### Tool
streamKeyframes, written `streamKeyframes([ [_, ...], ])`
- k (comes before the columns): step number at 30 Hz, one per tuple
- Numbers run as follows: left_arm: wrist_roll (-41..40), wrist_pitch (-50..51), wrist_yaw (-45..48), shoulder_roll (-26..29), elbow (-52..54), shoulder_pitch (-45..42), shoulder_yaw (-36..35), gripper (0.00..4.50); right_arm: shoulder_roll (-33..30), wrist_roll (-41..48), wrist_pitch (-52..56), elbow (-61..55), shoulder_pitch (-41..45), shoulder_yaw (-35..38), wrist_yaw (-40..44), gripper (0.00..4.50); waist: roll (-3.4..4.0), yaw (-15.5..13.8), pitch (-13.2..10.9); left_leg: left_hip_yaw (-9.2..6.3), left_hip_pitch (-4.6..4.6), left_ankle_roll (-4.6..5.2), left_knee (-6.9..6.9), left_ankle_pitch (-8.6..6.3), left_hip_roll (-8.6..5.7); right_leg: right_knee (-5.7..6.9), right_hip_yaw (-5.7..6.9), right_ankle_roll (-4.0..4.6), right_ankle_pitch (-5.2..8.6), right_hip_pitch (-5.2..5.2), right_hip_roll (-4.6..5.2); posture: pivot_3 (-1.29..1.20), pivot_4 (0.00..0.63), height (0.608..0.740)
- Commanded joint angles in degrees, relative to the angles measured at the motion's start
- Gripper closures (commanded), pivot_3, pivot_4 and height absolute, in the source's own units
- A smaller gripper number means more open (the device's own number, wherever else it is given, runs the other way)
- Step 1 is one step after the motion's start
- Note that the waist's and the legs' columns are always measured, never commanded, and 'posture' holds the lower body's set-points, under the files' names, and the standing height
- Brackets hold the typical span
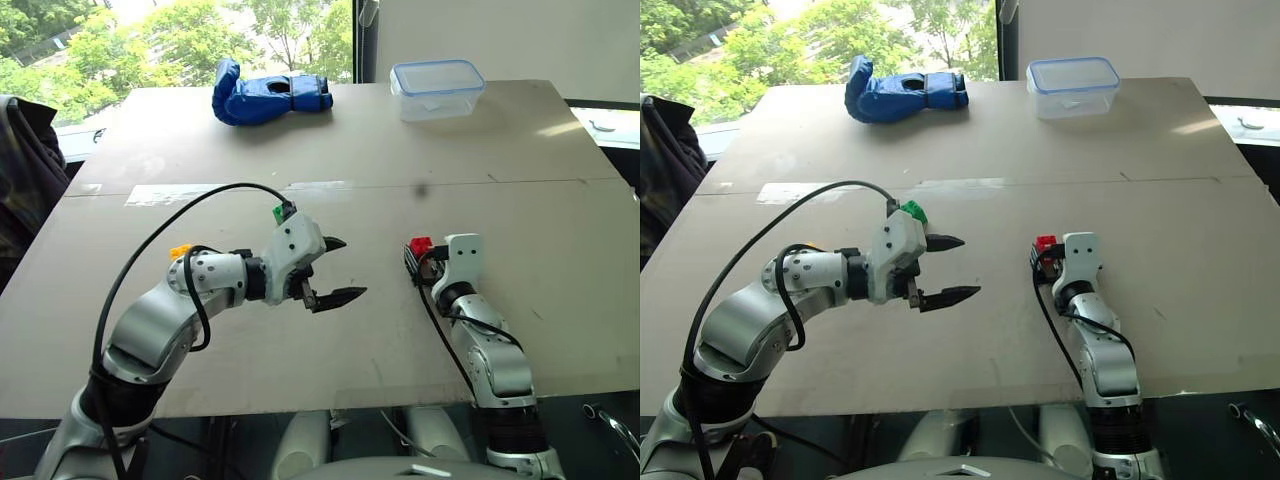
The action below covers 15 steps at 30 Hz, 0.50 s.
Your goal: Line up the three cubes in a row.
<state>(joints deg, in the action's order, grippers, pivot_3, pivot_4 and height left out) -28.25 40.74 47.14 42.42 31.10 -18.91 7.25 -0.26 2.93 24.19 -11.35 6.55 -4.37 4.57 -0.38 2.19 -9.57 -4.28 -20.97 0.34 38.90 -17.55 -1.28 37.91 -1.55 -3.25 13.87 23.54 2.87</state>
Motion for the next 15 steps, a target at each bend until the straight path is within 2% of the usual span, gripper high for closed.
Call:
streamKeyframes([
  [1, 0.31, -0.79, 0.21, 0.55, 1.55, -0.11, -0.8, 0.0, -0.83, -1.03, 4.37, 2.04, -1.23, -0.99, -0.2, 0.03, -0.07, 0.0, 0.05, 0.0, 0.02, 0.0, 0.0, 0.0, 0.0, 0.0, 0.0, 0.0, 0.0, -0.01, 0.0, 0.0, 0.15, 0.74],
  [10, 0.54, -1.09, 0.3, 0.52, 1.45, 0.1, -0.76, 0.0, -2.38, -2.3, 7.85, 3.12, -1.07, -1.86, 0.42, 0.03, -0.31, 0.0, 0.19, 0.0, 0.15, 0.09, 0.0, -0.05, 0.01, 0.01, -0.01, 0.0, 0.0, -0.13, 0.0, 0.0, 0.15, 0.74],
  [15, 0.65, -1.29, 0.37, 0.78, 1.36, 0.46, -1.09, 0.0, -1.38, -1.64, 2.63, 3.26, -0.43, -1.33, 0.64, 0.03, -0.33, 0.0, 0.2, 0.0, 0.21, 0.17, 0.0, -0.1, 0.01, 0.0, 0.0, 0.0, 0.0, -0.18, 0.0, 0.0, 0.15, 0.74],
])
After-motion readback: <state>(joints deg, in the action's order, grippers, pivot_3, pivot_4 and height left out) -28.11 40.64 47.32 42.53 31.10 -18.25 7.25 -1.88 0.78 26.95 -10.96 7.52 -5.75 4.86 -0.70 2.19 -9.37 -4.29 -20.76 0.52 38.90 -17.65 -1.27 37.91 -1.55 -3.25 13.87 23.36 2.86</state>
